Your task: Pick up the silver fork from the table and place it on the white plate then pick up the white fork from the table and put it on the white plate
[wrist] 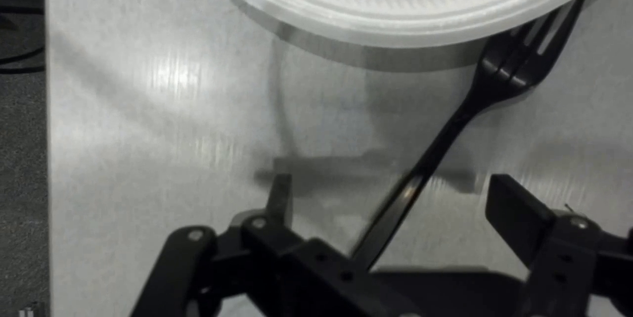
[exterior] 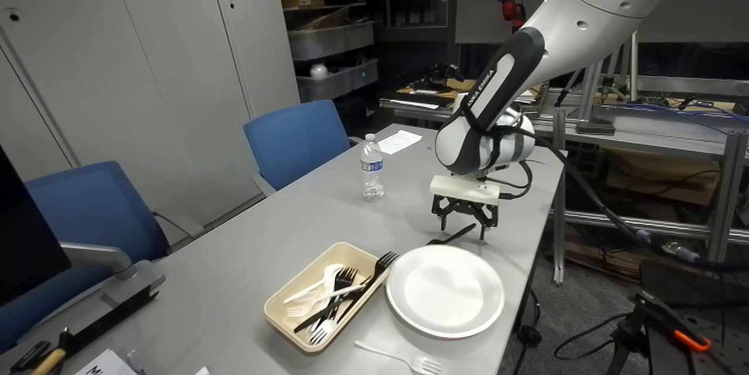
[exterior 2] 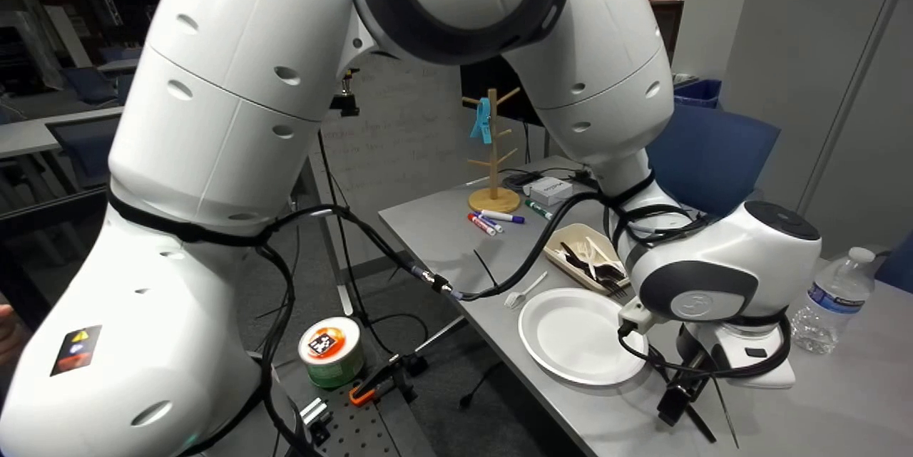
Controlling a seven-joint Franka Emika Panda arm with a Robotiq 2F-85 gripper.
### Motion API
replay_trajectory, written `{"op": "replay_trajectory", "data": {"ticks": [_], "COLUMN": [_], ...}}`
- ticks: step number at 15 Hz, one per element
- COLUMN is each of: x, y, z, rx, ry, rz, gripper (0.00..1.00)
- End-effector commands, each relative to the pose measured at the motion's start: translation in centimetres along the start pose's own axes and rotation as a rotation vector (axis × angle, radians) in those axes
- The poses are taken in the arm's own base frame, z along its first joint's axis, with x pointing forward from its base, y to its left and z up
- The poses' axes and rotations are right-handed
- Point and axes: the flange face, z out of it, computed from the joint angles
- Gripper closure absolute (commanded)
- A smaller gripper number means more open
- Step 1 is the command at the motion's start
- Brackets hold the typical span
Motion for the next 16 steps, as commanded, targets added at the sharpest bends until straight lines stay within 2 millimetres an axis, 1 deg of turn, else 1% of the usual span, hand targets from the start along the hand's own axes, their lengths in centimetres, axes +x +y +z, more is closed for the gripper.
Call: {"op": "replay_trajectory", "data": {"ticks": [1,2,3,4,5,6,12,13,14,16], "x": [1.2,1.3,1.3,0.9,0.6,0.4,0.2,0.2,0.1,0.1], "y": [-0.9,-0.9,-1.0,-1.0,-1.1,-1.1,-1.4,-1.5,-1.5,-1.5], "z": [0.7,0.7,0.8,0.6,0.4,0.2,-0.2,-0.2,-0.2,-0.2], "rx": [0.022,0.023,0.025,0.024,0.023,0.025,0.034,0.034,0.034,0.035], "ry": [0.038,0.042,0.045,0.048,0.049,0.049,0.054,0.054,0.053,0.054], "rz": [0.043,0.049,0.053,0.058,0.059,0.066,0.092,0.094,0.100,0.108], "gripper": [0.00,0.06,0.26,0.32,0.42,0.49,0.94,0.99,1.00,0.97]}}
